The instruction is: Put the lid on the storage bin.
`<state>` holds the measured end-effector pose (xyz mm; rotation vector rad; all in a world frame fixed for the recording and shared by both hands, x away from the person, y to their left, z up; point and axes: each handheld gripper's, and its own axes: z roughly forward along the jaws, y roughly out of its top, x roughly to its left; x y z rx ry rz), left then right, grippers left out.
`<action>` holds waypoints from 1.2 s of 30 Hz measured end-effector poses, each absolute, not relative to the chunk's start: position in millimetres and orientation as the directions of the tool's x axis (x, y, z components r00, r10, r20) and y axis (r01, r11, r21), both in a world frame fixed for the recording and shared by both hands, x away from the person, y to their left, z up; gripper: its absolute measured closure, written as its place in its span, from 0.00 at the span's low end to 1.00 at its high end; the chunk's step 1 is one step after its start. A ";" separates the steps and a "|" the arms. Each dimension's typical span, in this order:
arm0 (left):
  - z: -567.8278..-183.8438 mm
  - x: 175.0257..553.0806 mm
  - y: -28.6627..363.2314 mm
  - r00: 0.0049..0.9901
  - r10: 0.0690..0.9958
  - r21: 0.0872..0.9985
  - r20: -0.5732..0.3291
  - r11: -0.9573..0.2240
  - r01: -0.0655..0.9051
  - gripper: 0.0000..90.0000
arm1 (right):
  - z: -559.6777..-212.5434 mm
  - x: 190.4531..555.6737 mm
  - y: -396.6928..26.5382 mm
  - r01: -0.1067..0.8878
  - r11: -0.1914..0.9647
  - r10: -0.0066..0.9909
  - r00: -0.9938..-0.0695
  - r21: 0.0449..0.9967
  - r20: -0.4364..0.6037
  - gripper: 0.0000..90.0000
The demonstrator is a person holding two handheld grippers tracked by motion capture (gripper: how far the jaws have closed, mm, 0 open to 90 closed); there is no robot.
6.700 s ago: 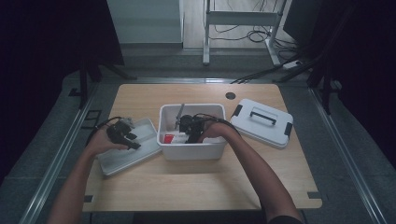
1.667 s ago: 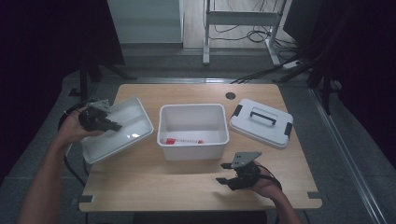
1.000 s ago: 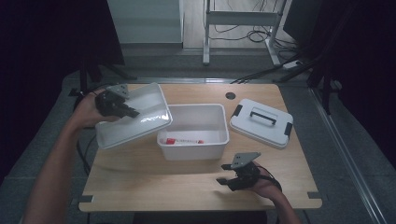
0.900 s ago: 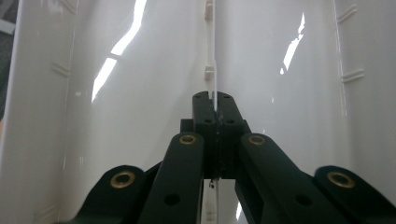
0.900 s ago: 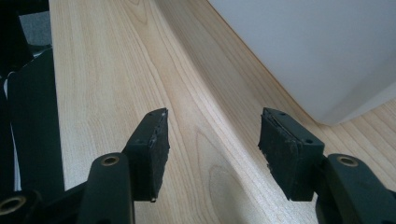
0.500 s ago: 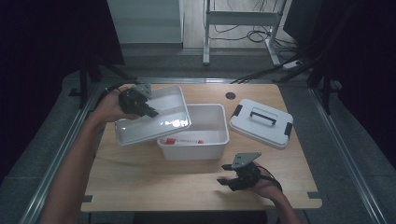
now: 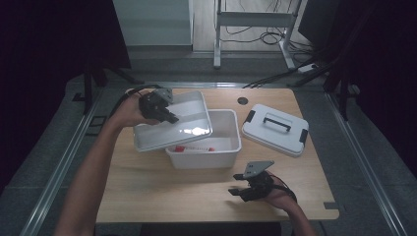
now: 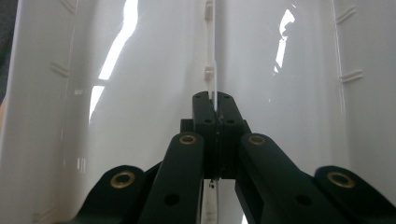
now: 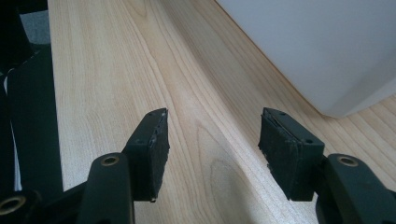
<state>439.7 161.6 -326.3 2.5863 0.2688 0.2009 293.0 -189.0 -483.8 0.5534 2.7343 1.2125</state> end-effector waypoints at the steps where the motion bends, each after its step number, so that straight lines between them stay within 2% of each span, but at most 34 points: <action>1: -326.3 440.3 159.3 0.971 0.224 0.518 0.088 -0.842 0.147 1.00 | -483.7 292.9 -189.3 0.288 0.616 0.367 -0.929 0.733 0.056 0.46; 20: -334.6 452.8 103.5 0.987 0.138 0.503 0.077 -0.860 0.082 1.00 | -486.9 293.7 -198.0 0.300 0.609 0.382 -0.922 0.734 0.060 0.46; 36: -347.9 460.4 77.3 0.994 0.093 0.488 0.061 -0.871 0.052 1.00 | -488.9 293.5 -199.2 0.310 0.610 0.390 -0.919 0.729 0.065 0.47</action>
